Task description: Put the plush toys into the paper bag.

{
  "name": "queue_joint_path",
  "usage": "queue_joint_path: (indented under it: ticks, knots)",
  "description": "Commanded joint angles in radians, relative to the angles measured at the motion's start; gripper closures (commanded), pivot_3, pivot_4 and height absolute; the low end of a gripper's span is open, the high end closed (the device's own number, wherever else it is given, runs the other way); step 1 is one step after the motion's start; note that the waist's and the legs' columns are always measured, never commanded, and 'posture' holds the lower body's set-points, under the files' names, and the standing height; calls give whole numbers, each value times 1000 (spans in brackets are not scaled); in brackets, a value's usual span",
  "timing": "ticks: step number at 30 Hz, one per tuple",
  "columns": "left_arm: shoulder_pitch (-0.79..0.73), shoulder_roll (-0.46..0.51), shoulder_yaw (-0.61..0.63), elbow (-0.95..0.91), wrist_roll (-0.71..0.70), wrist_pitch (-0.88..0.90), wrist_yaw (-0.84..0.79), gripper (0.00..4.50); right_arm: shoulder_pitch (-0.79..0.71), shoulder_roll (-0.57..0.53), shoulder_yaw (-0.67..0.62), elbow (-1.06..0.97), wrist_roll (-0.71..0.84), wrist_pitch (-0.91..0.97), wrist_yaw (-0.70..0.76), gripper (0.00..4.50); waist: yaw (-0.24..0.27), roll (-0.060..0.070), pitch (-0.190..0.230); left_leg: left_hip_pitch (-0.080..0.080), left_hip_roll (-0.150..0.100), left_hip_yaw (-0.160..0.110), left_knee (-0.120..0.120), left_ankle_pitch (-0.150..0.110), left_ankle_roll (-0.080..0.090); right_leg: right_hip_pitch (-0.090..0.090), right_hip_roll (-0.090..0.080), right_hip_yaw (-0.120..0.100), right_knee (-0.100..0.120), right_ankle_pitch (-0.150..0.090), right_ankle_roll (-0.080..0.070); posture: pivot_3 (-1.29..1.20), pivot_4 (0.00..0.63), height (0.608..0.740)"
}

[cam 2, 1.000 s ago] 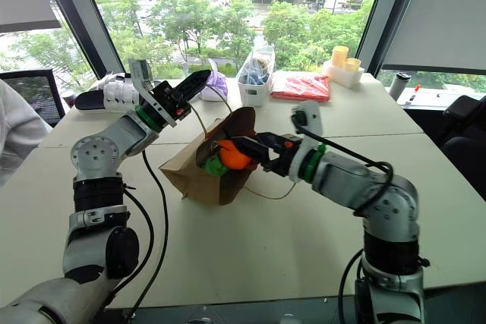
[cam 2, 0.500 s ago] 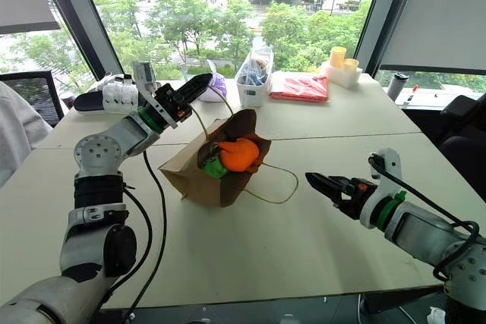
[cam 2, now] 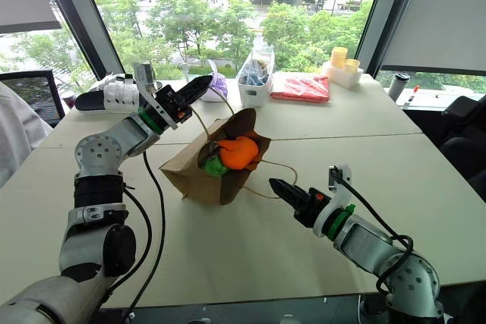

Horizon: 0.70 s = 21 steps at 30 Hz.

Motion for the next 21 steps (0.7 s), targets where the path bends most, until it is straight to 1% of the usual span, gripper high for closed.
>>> queue_joint_path:
  ticks: [1, 2, 3, 6, 10, 13, 17, 21]
  knots:
    - [-31, 10, 2, -35, -5, 1, -4, 4500, -4, -4, 11, -24, 6, -25, 9, 3684, 0, 0, 0, 0, 0, 0, 0, 0, 0, 0, 0, 0, 0, 0, 0, 0, 150, 740]
    - [-30, 10, 2, -38, -6, 1, -3, 4500, -5, -8, 10, -29, 11, -29, 11, 4249, 0, 0, 0, 0, 0, 0, 0, 0, 0, 0, 0, 0, 0, 0, 0, 0, 150, 740]
    - [-30, 9, 2, -41, -7, 2, -1, 4500, -8, -15, 5, -37, 16, -36, 21, 4457, -1, 0, 0, 0, 0, 0, 0, 0, 0, 0, 0, 0, 0, 0, 0, 0, 150, 740]
    - [-34, 13, -9, -55, -2, 1, -14, 4500, -25, -38, -31, -68, 62, -69, 70, 4457, -1, 0, 0, 0, 0, 0, 0, 0, 0, 0, 0, 0, 0, 0, 0, 0, 150, 740]
    - [-55, 51, -31, -63, 20, -10, -67, 4500, -106, -92, -145, -106, 252, -153, 140, 4457, -1, 0, 0, 0, 0, 0, 0, 0, 0, 0, 0, 0, 0, 0, 0, 0, 150, 740]
    - [-66, 64, -35, -43, 33, -16, -88, 4500, -150, -149, -181, -89, 325, -182, 146, 4457, -1, 0, 0, 0, 0, 0, 0, 0, 0, 1, 0, 0, 0, 0, 0, 0, 150, 740]
    - [-67, 58, -55, -3, 84, -42, -107, 4500, -173, -207, -175, -61, 328, -195, 158, 4457, -1, 0, 0, 0, 0, 0, -1, 0, 0, 1, 0, -1, -1, 0, 0, 0, 150, 740]
    - [-52, 30, -87, 1, 124, -63, -123, 4500, -152, -210, -133, -42, 278, -196, 165, 4457, 0, 0, 0, 0, 0, 0, 0, 0, 0, 0, 0, 0, 0, 0, 0, 0, 150, 740]
